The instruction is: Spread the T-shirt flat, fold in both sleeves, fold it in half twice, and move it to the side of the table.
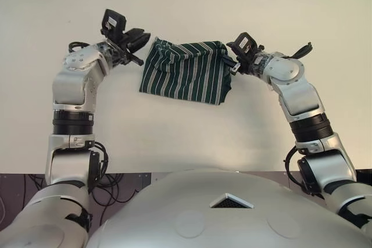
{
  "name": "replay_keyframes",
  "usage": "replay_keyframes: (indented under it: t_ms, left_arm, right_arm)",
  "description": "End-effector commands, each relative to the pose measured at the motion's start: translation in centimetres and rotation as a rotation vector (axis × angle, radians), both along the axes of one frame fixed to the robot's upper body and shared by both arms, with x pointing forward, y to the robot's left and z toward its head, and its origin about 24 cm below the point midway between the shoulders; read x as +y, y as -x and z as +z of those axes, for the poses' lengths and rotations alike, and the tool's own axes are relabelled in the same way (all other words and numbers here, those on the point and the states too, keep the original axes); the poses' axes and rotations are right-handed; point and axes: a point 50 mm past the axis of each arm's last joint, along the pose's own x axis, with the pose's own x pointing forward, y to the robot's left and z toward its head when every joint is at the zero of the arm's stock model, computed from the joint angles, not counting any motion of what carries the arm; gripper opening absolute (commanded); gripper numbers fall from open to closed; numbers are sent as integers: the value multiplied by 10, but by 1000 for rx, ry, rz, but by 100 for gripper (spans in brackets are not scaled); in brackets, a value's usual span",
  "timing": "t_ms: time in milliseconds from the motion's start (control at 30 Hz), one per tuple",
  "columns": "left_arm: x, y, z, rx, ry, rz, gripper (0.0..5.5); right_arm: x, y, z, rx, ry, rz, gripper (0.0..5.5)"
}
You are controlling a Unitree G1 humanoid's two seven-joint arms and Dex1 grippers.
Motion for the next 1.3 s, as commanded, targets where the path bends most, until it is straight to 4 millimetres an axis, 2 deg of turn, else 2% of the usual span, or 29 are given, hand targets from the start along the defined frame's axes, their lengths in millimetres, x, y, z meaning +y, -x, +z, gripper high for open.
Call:
replay_keyframes:
  t_ms: [33, 167, 267, 333, 467, 500, 600, 667, 733, 867, 933, 1067, 1200, 1300]
  left_arm:
    - [15, -10, -1, 18, 52, 136, 104]
    - [23, -17, 1, 7, 157, 232, 104]
    - [12, -8, 7, -73, 134, 89, 104]
    - [-2, 8, 7, -95, 79, -84, 71]
    - [-22, 42, 6, -102, 4, -419, 22]
    - [-24, 49, 5, -89, -7, -483, 4]
    - [-30, 64, -2, -43, -46, -613, 1]
    - [-35, 70, -7, -17, -62, -666, 0]
    - [-43, 68, -12, -2, -77, -688, 0]
    - [-60, 52, -17, -1, -92, -684, 0]
    - [-67, 41, -17, -9, -92, -676, 0]
    - [-74, 8, -19, 0, -137, -585, 0]
    - [-60, -26, -19, 27, -181, -429, 0]
    - [-45, -39, -26, 42, -271, -349, 0]
  right_arm:
    - [-8, 0, -9, 50, -10, -76, 175]
    - [-10, 11, -14, 146, -95, -92, 175]
    - [-12, 13, -5, 182, -220, -127, 175]
    - [-16, 11, 7, 112, -249, -147, 180]
    - [-17, 1, 51, -262, -297, -185, 180]
    - [-12, 3, 57, -310, -310, -165, 180]
    - [5, 13, 59, -367, -313, -64, 180]
    - [20, 26, 49, -335, -285, 44, 145]
    - [34, 39, 30, -263, -232, 146, 109]
    - [49, 60, -15, -78, -117, 253, 51]
    - [49, 69, -32, -3, -62, 279, 2]
    - [41, 84, -59, 131, 63, 314, 1]
    - [28, 95, -76, 233, 150, 316, 1]
    - [27, 101, -79, 260, 154, 317, 1]
